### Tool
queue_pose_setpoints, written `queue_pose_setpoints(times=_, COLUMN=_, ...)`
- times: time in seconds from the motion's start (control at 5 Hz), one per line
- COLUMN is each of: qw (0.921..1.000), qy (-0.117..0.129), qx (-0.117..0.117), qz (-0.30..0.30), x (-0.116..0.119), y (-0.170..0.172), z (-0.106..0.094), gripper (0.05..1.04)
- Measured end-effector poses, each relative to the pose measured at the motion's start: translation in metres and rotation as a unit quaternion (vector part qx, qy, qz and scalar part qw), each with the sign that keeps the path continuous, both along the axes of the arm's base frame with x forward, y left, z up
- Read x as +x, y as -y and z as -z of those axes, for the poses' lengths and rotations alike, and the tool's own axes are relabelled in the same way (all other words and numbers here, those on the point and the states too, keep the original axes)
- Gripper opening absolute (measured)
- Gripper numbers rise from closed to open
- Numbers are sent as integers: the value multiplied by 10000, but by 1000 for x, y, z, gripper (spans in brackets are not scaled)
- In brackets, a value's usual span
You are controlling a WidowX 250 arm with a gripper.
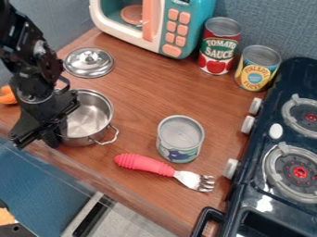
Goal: Move the silver pot to the left side of the red fork
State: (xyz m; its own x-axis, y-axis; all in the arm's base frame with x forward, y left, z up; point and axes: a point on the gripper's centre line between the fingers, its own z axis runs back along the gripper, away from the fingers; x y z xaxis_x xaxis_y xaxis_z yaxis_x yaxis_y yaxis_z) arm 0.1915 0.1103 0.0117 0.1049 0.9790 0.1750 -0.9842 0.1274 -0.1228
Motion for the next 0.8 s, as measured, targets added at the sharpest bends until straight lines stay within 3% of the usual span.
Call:
queue_pose_setpoints(times=0.4, qw=9999, qy=-114, qx=13, qz=59, x=-1, y=-3, z=-18, gripper=821)
queue_pose_setpoints(times=0.6, qw=9998, qy=118, qx=-182, qz=50, x=0, y=-6, z=-49, gripper=1004)
queue_pose_setpoints(times=0.8, qw=9971, qy=717, qx=-199, qz=-176, x=5, y=-16, z=-84, gripper=1002)
